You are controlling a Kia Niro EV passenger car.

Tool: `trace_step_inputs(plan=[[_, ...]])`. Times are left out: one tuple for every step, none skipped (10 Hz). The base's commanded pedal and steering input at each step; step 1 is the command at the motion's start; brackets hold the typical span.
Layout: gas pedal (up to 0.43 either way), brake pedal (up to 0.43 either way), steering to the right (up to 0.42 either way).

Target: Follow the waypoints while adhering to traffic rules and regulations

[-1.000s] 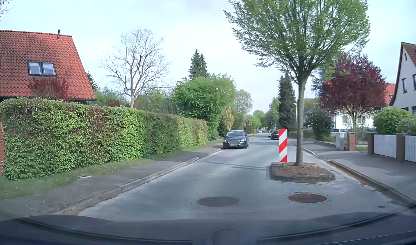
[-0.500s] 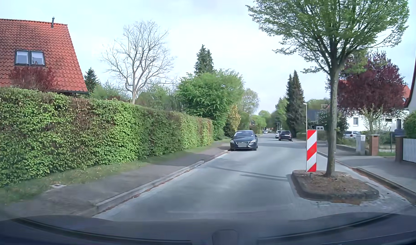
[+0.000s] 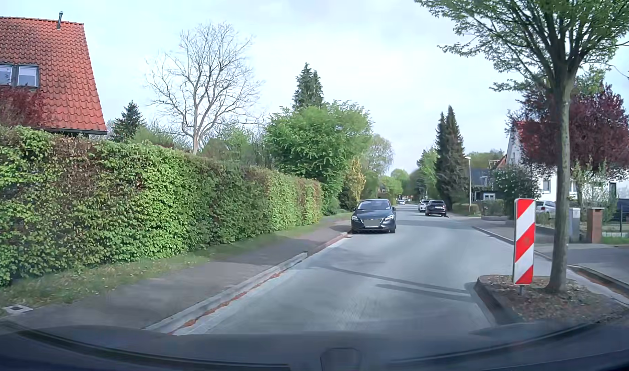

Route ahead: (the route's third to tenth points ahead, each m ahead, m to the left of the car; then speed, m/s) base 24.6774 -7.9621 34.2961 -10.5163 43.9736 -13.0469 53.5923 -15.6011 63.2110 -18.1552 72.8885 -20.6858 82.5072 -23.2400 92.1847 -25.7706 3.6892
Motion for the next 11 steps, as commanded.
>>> trace_step_inputs(plan=[[0.000,0.000,0.040],[0.000,0.000,0.049],[0.000,0.000,0.065],[0.000,0.000,0.082],[0.000,0.000,0.095],[0.000,0.000,0.111],[0.000,0.000,0.129],[0.000,0.000,0.149],[0.000,0.000,0.169],[0.008,0.000,0.176],[0.008,0.000,0.182]])
